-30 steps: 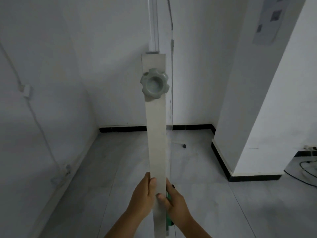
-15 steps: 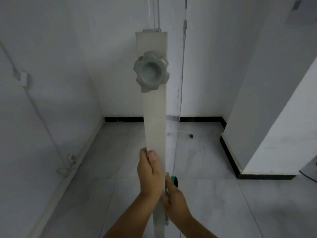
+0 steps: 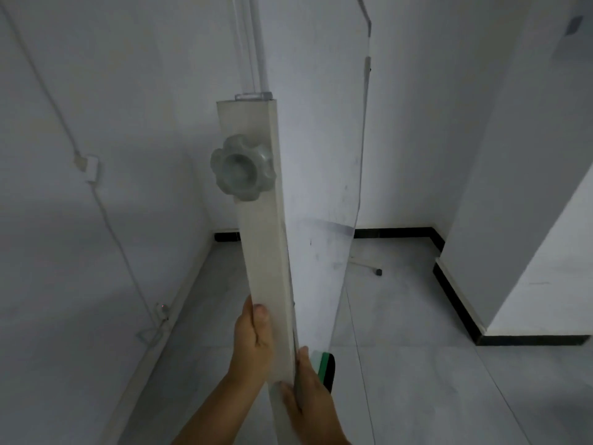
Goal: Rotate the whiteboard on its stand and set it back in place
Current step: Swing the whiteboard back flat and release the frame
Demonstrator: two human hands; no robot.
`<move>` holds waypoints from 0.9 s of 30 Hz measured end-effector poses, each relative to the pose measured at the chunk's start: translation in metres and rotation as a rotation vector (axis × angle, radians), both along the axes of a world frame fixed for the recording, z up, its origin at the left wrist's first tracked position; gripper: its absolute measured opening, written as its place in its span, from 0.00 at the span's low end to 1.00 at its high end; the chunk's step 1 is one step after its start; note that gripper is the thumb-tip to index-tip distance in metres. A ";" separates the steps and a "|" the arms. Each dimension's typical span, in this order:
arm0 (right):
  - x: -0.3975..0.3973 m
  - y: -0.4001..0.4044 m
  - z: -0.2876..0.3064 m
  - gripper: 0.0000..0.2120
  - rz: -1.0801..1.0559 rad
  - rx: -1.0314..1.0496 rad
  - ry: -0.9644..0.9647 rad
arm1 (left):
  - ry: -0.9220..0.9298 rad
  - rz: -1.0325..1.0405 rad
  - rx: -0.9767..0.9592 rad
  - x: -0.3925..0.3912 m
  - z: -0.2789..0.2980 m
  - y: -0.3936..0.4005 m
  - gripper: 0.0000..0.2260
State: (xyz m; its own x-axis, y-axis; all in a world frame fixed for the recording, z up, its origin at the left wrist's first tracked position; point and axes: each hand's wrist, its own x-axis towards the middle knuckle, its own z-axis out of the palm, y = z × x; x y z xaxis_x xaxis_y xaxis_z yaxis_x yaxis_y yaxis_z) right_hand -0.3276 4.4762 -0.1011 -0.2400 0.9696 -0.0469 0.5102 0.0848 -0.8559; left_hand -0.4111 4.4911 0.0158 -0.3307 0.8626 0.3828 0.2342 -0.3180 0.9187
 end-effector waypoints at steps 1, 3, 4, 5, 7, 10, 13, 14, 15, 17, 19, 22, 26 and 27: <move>-0.015 -0.002 0.000 0.66 0.007 -0.006 0.007 | 0.000 -0.001 -0.009 -0.015 0.001 -0.004 0.51; -0.043 -0.005 -0.001 0.66 0.023 -0.008 0.025 | -0.005 0.009 -0.076 -0.042 0.003 -0.009 0.38; -0.056 -0.003 -0.005 0.67 0.026 -0.021 0.043 | 0.001 0.026 -0.118 -0.055 0.003 -0.010 0.27; -0.068 -0.006 -0.002 0.68 0.019 -0.041 0.043 | 0.003 0.037 -0.148 -0.068 0.004 -0.011 0.20; -0.097 -0.008 -0.003 0.69 0.024 -0.080 0.132 | 0.016 0.016 -0.184 -0.095 0.005 -0.015 0.16; -0.125 -0.002 -0.007 0.63 -0.069 -0.093 0.215 | 0.125 -0.077 -0.255 -0.127 0.013 -0.016 0.16; -0.143 -0.005 0.009 0.52 -0.055 -0.031 0.292 | 0.219 -0.187 -0.318 -0.146 0.022 -0.009 0.14; -0.149 0.005 -0.011 0.50 -0.097 -0.012 0.299 | 0.238 -0.192 -0.329 -0.148 0.024 -0.008 0.18; -0.146 0.016 -0.037 0.47 -0.073 -0.087 0.266 | 0.256 -0.195 -0.339 -0.148 0.024 -0.008 0.22; -0.128 0.036 -0.089 0.36 -0.018 -0.017 0.153 | 0.292 -0.210 -0.330 -0.148 0.020 -0.006 0.26; -0.130 0.050 -0.099 0.25 -0.078 -0.043 0.181 | 0.289 -0.223 -0.306 -0.149 0.013 -0.004 0.25; -0.130 0.015 -0.031 0.18 0.063 -0.004 0.199 | 0.296 -0.238 -0.310 -0.151 0.013 0.001 0.24; -0.143 0.027 -0.009 0.33 0.134 0.081 0.074 | 0.328 -0.198 -0.359 -0.160 0.019 0.020 0.28; -0.143 0.035 -0.012 0.33 0.125 0.105 0.053 | 0.326 -0.185 -0.377 -0.163 0.020 0.027 0.29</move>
